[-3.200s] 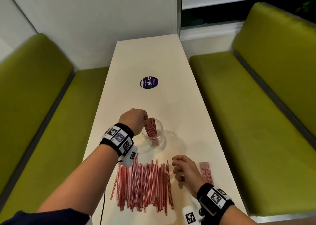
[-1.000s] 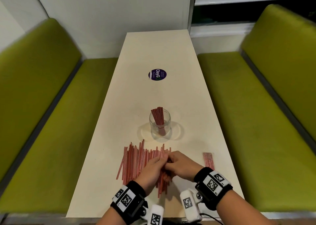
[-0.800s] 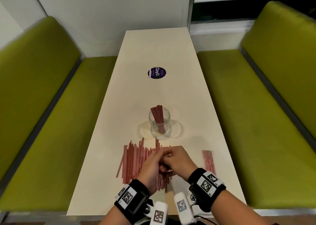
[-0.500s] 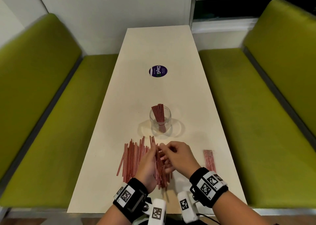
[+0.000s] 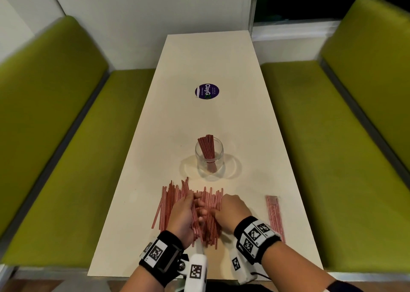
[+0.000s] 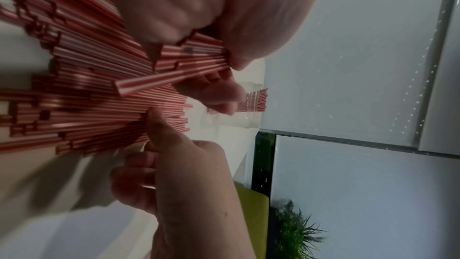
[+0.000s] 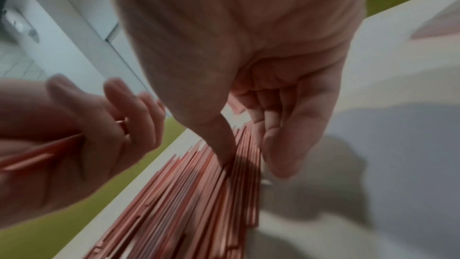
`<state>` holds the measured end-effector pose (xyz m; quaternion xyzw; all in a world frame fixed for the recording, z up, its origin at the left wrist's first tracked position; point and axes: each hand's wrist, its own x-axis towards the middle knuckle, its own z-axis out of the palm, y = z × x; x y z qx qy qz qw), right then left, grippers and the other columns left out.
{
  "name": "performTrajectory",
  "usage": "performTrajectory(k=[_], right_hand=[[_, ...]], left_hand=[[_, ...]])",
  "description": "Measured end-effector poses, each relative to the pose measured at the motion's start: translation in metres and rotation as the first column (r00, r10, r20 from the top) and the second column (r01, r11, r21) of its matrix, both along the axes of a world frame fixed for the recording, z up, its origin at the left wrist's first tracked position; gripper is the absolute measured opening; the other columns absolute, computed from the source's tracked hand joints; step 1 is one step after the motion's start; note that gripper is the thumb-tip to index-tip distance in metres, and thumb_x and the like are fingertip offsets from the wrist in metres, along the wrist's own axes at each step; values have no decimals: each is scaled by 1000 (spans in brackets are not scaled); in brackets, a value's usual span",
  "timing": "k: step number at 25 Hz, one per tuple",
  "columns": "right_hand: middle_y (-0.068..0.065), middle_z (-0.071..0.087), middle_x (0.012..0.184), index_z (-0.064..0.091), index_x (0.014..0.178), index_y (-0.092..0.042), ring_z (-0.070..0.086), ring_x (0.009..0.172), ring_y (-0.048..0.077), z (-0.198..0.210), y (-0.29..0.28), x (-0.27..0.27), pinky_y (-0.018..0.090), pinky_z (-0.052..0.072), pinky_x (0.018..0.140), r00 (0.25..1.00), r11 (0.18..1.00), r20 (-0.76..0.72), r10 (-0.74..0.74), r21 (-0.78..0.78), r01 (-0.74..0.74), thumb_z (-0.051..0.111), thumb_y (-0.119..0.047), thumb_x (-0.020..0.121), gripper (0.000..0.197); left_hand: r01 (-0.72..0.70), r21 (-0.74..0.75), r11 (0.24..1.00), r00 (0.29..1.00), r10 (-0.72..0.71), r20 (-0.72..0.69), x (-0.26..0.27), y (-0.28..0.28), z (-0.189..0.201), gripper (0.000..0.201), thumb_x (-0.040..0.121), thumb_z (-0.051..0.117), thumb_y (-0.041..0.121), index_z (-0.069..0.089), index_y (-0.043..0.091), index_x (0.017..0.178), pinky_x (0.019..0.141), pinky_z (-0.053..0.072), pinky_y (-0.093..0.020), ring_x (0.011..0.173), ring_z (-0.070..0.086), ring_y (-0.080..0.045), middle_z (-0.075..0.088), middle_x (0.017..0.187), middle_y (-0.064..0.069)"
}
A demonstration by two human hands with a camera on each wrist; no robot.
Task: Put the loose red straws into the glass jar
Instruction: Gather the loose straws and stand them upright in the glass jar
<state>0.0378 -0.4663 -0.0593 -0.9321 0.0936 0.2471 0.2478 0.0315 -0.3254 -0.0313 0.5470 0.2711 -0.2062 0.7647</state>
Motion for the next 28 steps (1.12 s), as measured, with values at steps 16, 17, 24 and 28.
performTrajectory(k=[16, 17, 24, 28], right_hand=[[6, 65, 58, 55, 66, -11, 68, 56, 23, 12, -23, 7, 27, 53, 51, 977, 888, -157, -142, 415, 196, 67, -11, 90, 27], [9, 66, 57, 58, 69, -7, 70, 56, 24, 15, -26, 6, 26, 55, 51, 975, 814, -170, -141, 540, 212, 65, -11, 94, 26], [-10, 65, 64, 65, 82, 0, 68, 58, 20, 41, -17, 1, 42, 63, 65, 997, 776, 73, -38, 631, -16, 63, -18, 96, 24], [-7, 73, 69, 79, 79, -15, 69, 62, 11, 47, -11, -5, 38, 62, 64, 950, 790, 247, -193, 613, 1, 72, -26, 89, 16]], left_hand=[[-24, 117, 993, 999, 20, 34, 4, -3, -9, 36, 106, 39, 29, 57, 0, 96, 63, 59, -30, 69, 64, -24, 63, 79, -16], [-27, 92, 995, 999, 25, 23, 4, -5, -8, 35, 106, 39, 28, 57, 0, 94, 69, 59, -33, 73, 65, -26, 64, 83, -19], [-45, -72, 996, 998, 42, -47, -3, -39, 9, 50, 106, 34, 40, 60, -1, 114, 52, 53, -33, 72, 72, -28, 73, 92, -23], [-116, -147, 982, 992, 123, 40, -4, -46, 21, 41, 104, 40, 39, 59, 3, 107, 63, 56, -37, 72, 73, -25, 73, 82, -15]])
